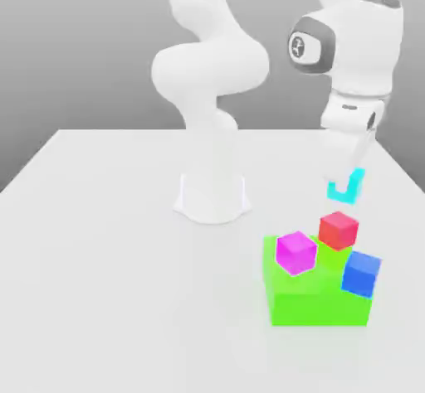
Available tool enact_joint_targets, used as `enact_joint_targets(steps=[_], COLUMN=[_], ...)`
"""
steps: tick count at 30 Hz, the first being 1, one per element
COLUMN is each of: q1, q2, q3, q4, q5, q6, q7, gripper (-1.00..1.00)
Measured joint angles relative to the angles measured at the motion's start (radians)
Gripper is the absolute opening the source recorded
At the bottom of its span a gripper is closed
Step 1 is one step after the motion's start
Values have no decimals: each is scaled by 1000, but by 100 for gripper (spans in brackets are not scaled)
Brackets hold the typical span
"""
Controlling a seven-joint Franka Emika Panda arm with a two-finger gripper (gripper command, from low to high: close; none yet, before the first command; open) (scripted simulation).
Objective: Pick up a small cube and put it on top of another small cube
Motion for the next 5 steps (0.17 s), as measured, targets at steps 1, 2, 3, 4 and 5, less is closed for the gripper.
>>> enact_joint_targets(steps=[1, 2, 3, 4, 5], q1=[-3, -4, -4, -4, -4], q2=[35, 68, 68, 68, 68], q3=[6, 10, 10, 10, 10], q4=[-8, -15, -15, -15, -15], q5=[-2, -4, -4, -4, -4], q6=[42, 83, 83, 83, 83], q7=[3, 6, 6, 6, 6], gripper=[-100, 100, 100, 100, 100])
